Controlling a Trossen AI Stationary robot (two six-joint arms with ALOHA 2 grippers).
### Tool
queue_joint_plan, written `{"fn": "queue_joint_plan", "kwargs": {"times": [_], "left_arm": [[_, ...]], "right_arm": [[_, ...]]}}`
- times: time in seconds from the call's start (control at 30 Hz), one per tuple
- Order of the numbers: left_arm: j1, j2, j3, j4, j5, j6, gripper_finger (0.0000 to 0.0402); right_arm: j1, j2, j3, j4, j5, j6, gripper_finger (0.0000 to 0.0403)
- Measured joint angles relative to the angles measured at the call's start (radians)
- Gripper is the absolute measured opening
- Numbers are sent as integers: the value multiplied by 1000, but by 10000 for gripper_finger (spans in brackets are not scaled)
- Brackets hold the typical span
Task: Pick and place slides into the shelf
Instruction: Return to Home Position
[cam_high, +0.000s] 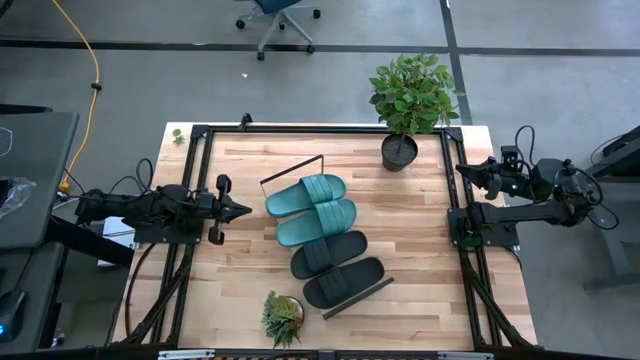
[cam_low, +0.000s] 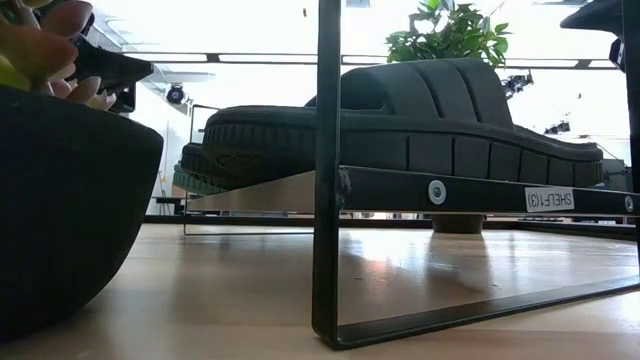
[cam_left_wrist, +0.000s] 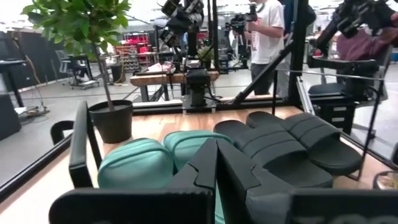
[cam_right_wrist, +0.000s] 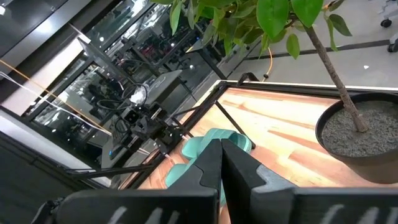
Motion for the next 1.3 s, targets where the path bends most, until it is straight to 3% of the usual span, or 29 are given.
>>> {"fn": "queue_joint_plan", "kwargs": {"times": [0.37, 0.6, 0.77, 0.97, 1.13, 1.3], "left_arm": [[0, 0, 0, -3, 10, 54, 1], [0, 0, 0, -4, 9, 55, 1], [0, 0, 0, -4, 9, 55, 1], [0, 0, 0, -4, 9, 55, 1], [0, 0, 0, -4, 10, 55, 1], [0, 0, 0, -4, 9, 55, 1]], "right_arm": [[0, 0, 50, 87, -70, -102, 0], [-3, 0, 161, 236, -100, -416, 0], [-14, 0, 36, 346, -128, -512, 0], [-14, -1, -142, 609, -256, -554, 0], [-13, -1, -254, 764, -358, -538, 0], [-13, -1, -353, 881, -383, -527, 0]]}}
